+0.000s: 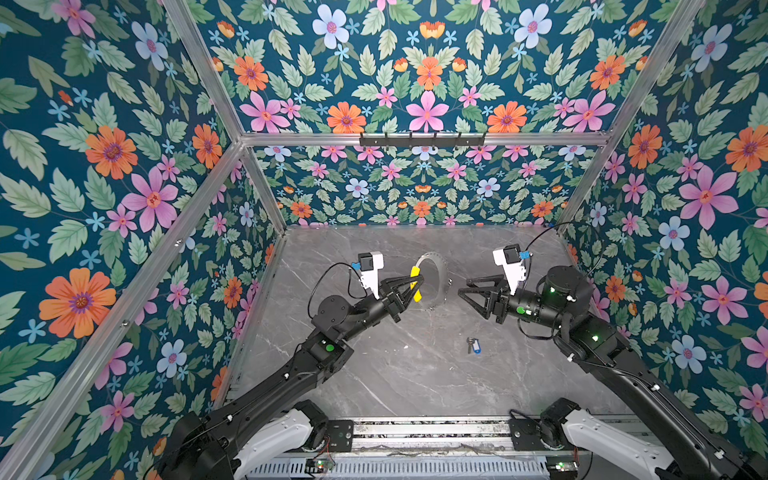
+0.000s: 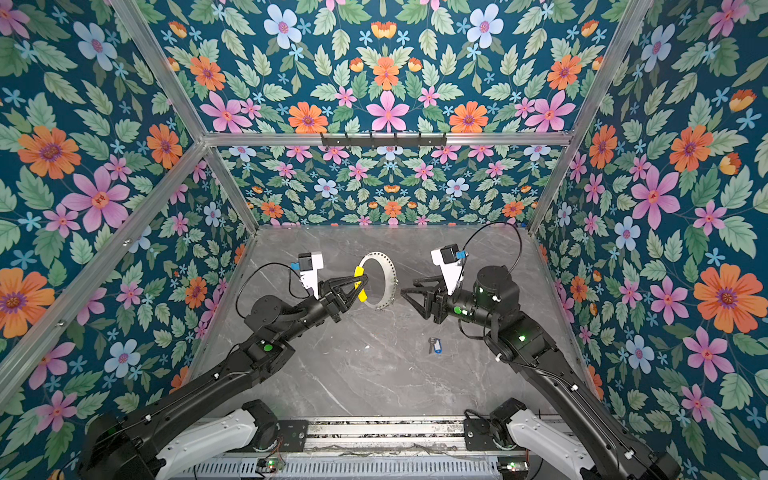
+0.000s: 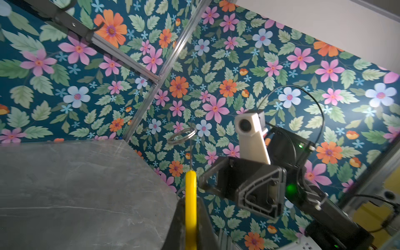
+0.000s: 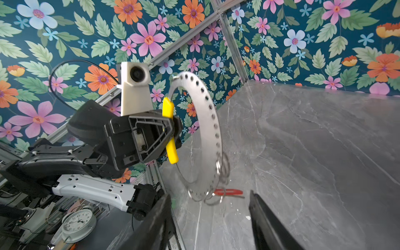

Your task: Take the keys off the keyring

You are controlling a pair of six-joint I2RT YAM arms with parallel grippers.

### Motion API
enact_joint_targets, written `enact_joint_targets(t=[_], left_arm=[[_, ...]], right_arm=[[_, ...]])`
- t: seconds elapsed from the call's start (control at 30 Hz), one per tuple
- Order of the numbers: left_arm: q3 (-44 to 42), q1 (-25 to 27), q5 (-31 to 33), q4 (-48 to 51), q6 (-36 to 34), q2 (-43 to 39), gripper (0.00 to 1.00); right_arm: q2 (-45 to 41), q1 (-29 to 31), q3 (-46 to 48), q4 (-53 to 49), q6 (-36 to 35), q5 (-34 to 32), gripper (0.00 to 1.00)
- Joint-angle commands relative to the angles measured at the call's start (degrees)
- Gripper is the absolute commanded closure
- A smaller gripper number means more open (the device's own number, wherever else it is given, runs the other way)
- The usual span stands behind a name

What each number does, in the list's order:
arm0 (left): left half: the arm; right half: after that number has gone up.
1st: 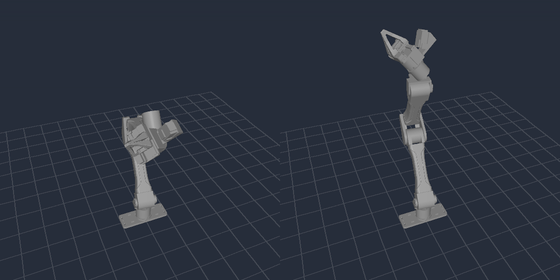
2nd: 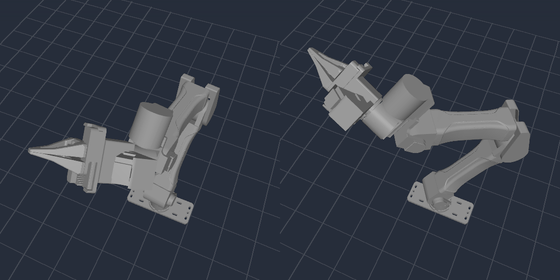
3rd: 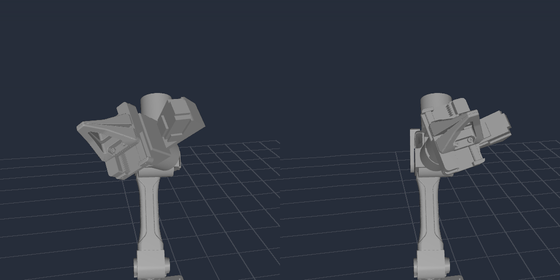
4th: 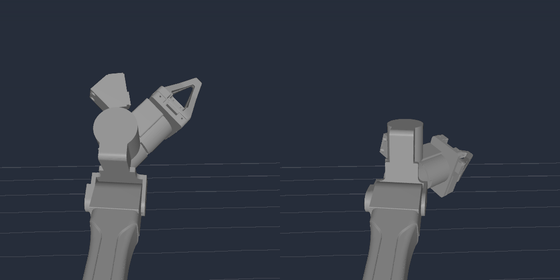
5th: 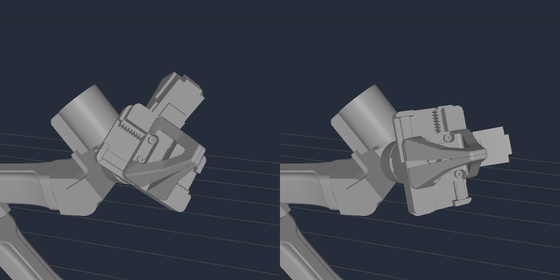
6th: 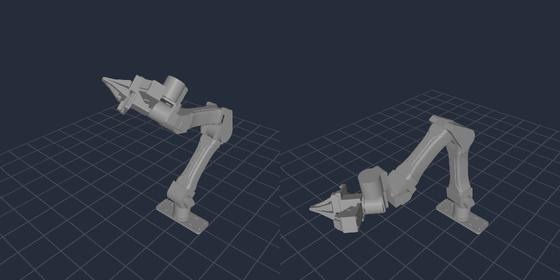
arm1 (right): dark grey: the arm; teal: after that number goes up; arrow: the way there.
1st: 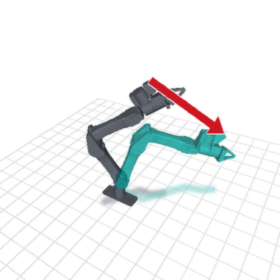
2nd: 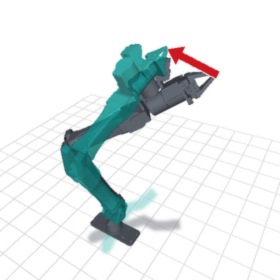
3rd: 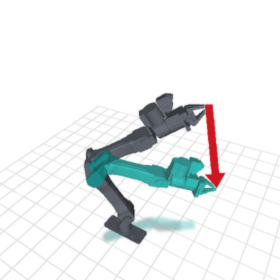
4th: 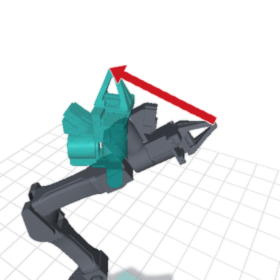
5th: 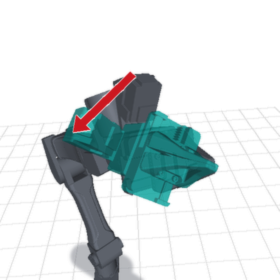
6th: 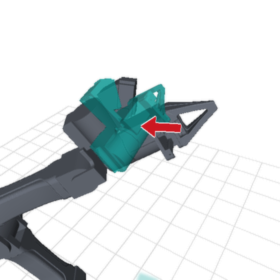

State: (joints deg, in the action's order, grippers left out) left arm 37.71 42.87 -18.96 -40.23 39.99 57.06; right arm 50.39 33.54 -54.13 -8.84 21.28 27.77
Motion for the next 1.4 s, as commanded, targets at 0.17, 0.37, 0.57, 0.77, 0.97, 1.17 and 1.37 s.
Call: enact_joint_targets(t=[0.17,0.37,0.57,0.77,0.97,1.17,1.37], left_arm=[[1.58,1.98,13.05,1.22,-2.2,2.29,1.0],[1.59,2.69,13.12,0.35,-1.41,3.39,1.0],[1.76,3.4,13.69,-0.1,-1.41,3.89,1.0],[1.57,3.66,13.61,-0.47,-1.33,3.89,1.0],[1.66,3.84,13.42,-0.56,-1.28,3.94,1.0],[1.63,3.95,13.34,-0.81,-1.27,4.07,1.0],[1.63,4.14,13.43,-0.95,-1.08,4.28,1.0]], right_arm=[[3.13,5.33,4.74,5.39,0.62,-8.08,0.41],[7.21,6.62,5.08,8.42,-0.06,-6.67,0.43],[9.97,9.21,3.76,9.14,-2.54,-10.33,0.43],[11.74,9.97,2.54,8.02,-3.69,-12.73,0.51],[13.02,10.05,1.62,7.5,-3.96,-13.09,0.62],[13.54,10.14,1.3,7.63,-4.29,-13.0,0.74],[13.72,10.41,1.31,7.66,-4.57,-13.54,0.78]])
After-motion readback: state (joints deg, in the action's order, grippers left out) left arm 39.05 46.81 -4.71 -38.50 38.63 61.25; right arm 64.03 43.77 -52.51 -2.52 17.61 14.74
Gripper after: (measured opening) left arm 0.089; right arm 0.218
